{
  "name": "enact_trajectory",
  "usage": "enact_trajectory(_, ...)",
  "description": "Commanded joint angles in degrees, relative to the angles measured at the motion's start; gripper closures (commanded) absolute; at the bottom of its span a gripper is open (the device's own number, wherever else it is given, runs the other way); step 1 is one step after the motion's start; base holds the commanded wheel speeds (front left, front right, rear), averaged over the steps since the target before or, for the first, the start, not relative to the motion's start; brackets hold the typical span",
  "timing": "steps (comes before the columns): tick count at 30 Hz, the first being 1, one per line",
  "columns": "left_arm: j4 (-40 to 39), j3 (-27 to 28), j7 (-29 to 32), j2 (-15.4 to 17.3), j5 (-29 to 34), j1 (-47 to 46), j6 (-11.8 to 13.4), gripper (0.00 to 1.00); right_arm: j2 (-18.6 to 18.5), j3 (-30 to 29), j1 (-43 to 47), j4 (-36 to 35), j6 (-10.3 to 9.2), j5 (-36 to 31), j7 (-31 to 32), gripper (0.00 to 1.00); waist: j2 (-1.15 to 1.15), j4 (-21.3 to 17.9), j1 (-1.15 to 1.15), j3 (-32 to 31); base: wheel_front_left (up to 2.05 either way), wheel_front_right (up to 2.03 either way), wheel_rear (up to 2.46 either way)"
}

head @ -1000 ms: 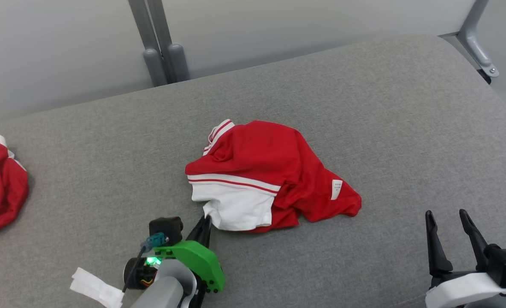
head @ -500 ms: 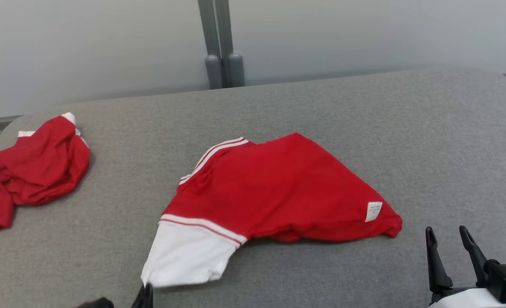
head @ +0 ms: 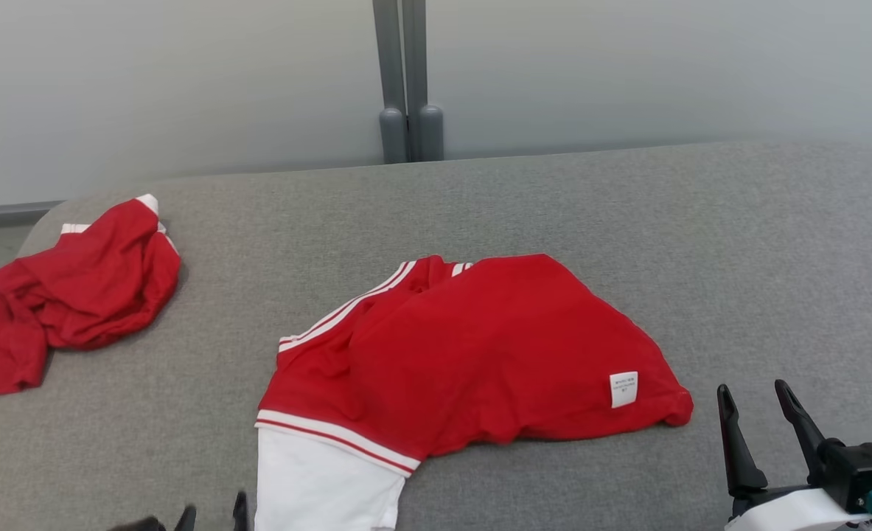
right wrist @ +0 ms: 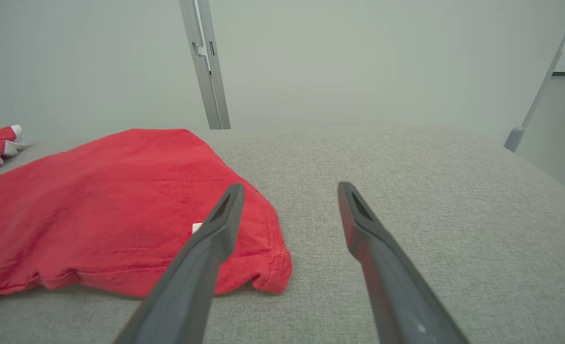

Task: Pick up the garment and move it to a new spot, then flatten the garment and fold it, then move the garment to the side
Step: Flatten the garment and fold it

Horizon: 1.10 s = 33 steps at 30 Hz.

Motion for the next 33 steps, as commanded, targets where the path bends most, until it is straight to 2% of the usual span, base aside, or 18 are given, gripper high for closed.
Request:
enact_trajectory(1, -3.19, -0.18, 0.61, 0.95, 1.22, -1.58, 0.96, 0.0, -0.4, 0.21, 0.18, -0.34, 0.0, -0.07, -0.18, 0.0, 0.0, -2.04, 0.0, -0.1, 0.0, 0.0, 0.0)
enact_trajectory(3, -9.2, -1.27, 2.18, 1.86, 2.96, -3.51, 1.23, 0.0, -0.64, 0.19, -0.23, -0.82, 0.0, -0.23, -0.18, 0.0, 0.0, -3.6, 0.0, 0.1, 0.0, 0.0, 0.0)
enact_trajectory(5, -13.82, -3.79, 4.62, 1.07, 4.0, -6.44, 0.72, 0.0, -0.74, -0.02, -0.89, -0.94, 0.0, -0.36, -0.18, 0.0, 0.0, -5.33, 0.0, 0.55, 0.0, 0.0, 0.0)
enact_trajectory(8, -14.62, -8.54, 8.32, 0.32, 7.19, -11.47, -0.87, 0.0, -1.28, 1.07, -2.83, -0.33, 0.0, -0.51, -0.18, 0.0, 0.0, -8.18, 0.0, 1.52, 0.0, 0.0, 0.0)
enact_trajectory(10, -13.65, -11.87, 9.72, -2.5, 8.0, -15.1, -2.69, 0.0, -1.56, 1.63, -4.13, -0.15, 0.0, -0.35, -0.18, 0.0, 0.0, -9.99, 0.0, 2.22, 0.0, 0.0, 0.0)
enact_trajectory(17, -0.23, -21.73, 13.45, -12.44, 12.11, -28.35, -9.54, 0.0, -1.04, 2.48, -8.36, -0.5, 0.0, 0.63, -0.18, 0.0, 0.0, -16.09, 0.0, 7.04, 0.0, 0.0, 0.0)
enact_trajectory(22, 13.01, -25.14, 14.37, -16.72, 14.44, -37.13, -13.41, 0.0, -0.02, 3.09, -9.96, -0.28, 0.0, 1.15, -0.18, 0.0, 0.0, -19.68, 0.0, 10.41, 0.0, 0.0, 0.0)
enact_trajectory(27, 23.07, -26.42, 12.61, -18.58, 13.6, -41.61, -15.75, 0.0, 0.9, 3.14, -9.98, 0.43, 0.0, 1.52, -0.18, 0.0, 0.0, -21.98, 0.0, 11.67, 0.0, 0.0, 0.0)
enact_trajectory(33, 28.96, -27.07, 9.62, -19.1, 11.14, -43.67, -16.6, 0.0, 1.33, 3.15, -9.11, 0.66, 0.0, 1.36, -0.18, 0.0, 0.0, -22.8, 0.0, 11.5, 0.0, 0.0, 0.0)
